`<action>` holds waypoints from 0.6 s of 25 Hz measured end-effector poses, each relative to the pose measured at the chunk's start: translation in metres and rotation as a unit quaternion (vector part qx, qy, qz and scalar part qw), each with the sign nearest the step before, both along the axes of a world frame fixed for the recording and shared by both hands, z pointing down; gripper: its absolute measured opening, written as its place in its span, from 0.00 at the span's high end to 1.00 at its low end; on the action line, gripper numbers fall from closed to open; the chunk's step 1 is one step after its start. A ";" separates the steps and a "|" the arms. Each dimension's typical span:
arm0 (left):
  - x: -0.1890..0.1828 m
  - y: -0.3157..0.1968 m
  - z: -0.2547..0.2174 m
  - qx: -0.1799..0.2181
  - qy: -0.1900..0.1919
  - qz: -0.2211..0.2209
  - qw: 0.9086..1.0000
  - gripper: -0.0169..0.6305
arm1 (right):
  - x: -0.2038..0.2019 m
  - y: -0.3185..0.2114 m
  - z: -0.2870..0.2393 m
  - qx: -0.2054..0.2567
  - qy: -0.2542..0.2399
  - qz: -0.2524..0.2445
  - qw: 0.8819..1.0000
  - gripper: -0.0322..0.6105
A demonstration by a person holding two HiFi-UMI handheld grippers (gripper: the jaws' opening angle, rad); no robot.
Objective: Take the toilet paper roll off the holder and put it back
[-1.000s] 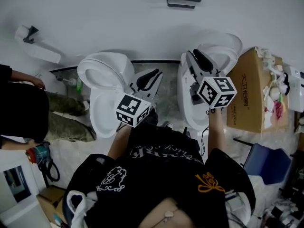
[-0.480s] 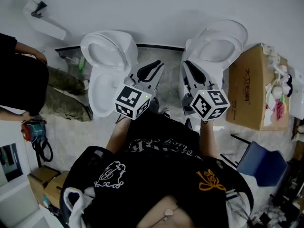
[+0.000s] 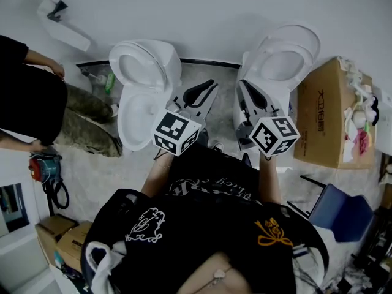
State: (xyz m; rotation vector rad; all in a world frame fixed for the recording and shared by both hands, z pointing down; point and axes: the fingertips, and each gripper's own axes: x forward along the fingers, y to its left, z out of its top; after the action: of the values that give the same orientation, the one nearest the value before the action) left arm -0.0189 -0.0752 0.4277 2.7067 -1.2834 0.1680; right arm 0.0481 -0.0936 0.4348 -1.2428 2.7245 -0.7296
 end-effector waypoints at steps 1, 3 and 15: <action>0.001 0.001 -0.001 0.001 0.000 0.001 1.000 0.90 | 0.001 0.002 -0.001 0.001 -0.001 -0.001 1.000 0.93; 0.002 0.003 -0.002 0.003 0.001 0.001 1.000 0.90 | 0.003 0.004 -0.002 0.006 0.001 -0.001 1.000 0.93; 0.011 0.007 0.000 0.007 0.003 0.011 1.000 0.90 | 0.004 0.010 -0.002 0.024 0.031 -0.009 0.999 0.93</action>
State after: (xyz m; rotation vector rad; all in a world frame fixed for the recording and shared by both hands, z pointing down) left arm -0.0080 -0.0682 0.4277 2.7315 -1.2577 0.1526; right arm 0.0523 -0.0831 0.4327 -1.2536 2.7881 -0.6324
